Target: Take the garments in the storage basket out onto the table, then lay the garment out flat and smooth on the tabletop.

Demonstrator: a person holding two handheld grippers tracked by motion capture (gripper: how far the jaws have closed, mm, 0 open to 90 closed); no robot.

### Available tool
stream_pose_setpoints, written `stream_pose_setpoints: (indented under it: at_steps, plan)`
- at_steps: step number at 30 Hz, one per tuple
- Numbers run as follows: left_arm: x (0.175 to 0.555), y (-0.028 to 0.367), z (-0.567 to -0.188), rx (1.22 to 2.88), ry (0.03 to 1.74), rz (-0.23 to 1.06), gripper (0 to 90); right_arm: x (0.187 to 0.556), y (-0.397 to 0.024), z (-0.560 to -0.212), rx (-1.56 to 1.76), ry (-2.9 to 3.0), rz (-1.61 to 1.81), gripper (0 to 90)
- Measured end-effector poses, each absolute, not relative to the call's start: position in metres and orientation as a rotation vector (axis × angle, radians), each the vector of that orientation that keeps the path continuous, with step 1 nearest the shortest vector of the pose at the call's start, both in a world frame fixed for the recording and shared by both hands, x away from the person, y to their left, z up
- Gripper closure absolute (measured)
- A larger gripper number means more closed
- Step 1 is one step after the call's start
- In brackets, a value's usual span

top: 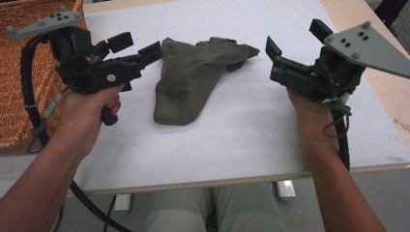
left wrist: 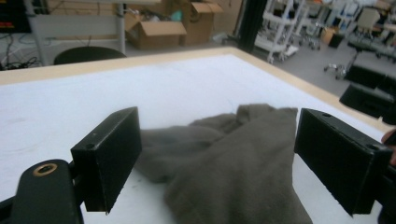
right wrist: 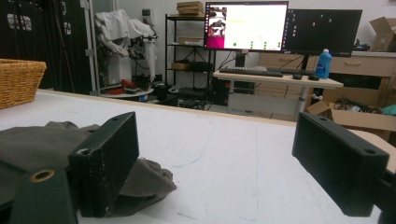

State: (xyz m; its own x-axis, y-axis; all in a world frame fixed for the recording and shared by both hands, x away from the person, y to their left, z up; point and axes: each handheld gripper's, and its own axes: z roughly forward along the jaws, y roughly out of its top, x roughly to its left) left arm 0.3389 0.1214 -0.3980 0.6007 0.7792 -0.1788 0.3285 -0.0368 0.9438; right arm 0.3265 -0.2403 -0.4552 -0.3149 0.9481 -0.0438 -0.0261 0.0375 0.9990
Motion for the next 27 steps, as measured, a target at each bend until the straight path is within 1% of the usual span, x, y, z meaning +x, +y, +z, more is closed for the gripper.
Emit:
stream_pose_setpoints:
  at_steps: [4, 16, 19, 20, 21, 22, 23, 25, 26, 27]
  plan:
    - [0.339, 0.136, -0.4, 1.615, 0.995, 0.489, 15.5, 0.326, -0.24, -0.455, 0.99, 1.446, 1.419, 14.6]
    - [0.341, 0.146, -0.407, 1.588, 1.043, 0.496, 15.6, 0.326, -0.24, -0.455, 0.981, 1.448, 1.418, 15.1]
    - [0.343, 0.148, -0.408, 1.585, 1.053, 0.498, 15.6, 0.326, -0.234, -0.453, 0.956, 1.511, 1.388, 16.8]
    - [0.343, 0.148, -0.409, 1.582, 1.056, 0.5, 15.6, 0.327, -0.226, -0.451, 0.991, 1.583, 1.45, 20.7]
    - [0.344, 0.149, -0.409, 1.579, 1.06, 0.502, 15.6, 0.327, -0.226, -0.451, 0.991, 1.583, 1.45, 20.7]
    - [0.345, 0.149, -0.41, 1.575, 1.064, 0.5, 15.6, 0.326, -0.218, -0.448, 0.985, 1.634, 1.487, 23.9]
    - [0.346, 0.15, -0.411, 1.576, 1.066, 0.499, 15.6, 0.325, -0.198, -0.442, 0.944, 1.736, 1.517, 29.3]
    - [0.349, 0.149, -0.413, 1.583, 1.067, 0.498, 15.6, 0.328, -0.172, -0.434, 0.911, 1.871, 1.549, 38.3]
    - [0.349, 0.149, -0.413, 1.583, 1.067, 0.498, 15.6, 0.328, -0.172, -0.434, 0.911, 1.871, 1.549, 38.3]
    - [0.35, 0.149, -0.414, 1.583, 1.069, 0.495, 15.6, 0.329, -0.161, -0.431, 0.9, 1.924, 1.539, 43.1]
